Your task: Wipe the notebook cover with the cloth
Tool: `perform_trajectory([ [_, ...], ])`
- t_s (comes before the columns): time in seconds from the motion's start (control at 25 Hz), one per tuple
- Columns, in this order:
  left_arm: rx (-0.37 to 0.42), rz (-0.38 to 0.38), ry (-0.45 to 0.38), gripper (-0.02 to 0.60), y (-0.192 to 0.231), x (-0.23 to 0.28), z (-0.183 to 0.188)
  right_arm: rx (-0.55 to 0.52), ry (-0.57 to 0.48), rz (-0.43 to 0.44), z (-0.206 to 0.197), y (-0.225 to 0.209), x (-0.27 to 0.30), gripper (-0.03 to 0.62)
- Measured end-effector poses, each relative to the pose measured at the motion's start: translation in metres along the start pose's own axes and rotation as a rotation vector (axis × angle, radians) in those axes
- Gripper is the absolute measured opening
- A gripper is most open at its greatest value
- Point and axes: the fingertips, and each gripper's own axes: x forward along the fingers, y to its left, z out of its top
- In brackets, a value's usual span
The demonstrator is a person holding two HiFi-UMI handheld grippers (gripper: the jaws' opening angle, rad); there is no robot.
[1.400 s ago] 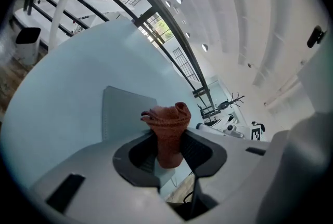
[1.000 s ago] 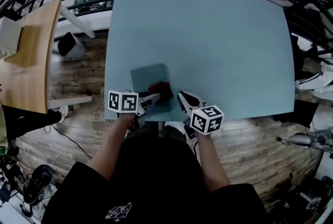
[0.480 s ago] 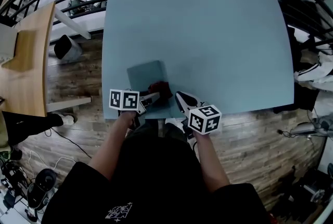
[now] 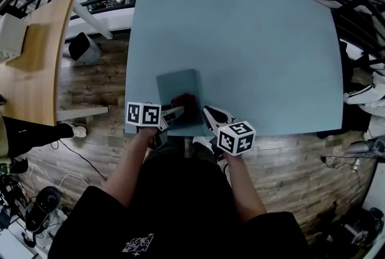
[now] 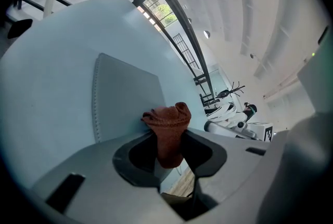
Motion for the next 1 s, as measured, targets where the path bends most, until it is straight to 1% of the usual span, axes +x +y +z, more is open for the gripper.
perform_trajectory([
  [0.76,-0.071,0.067,-0.118,0.127,0.034,-0.058,-0.008,-0.062,0.07,0.087,-0.008,0.03,0.028,0.005],
  [1.0,-0.091,0.084,-0.159,0.127,0.049,-0.081,-0.011,-0.084,0.094,0.119,-0.015,0.049,0.046,0.006],
])
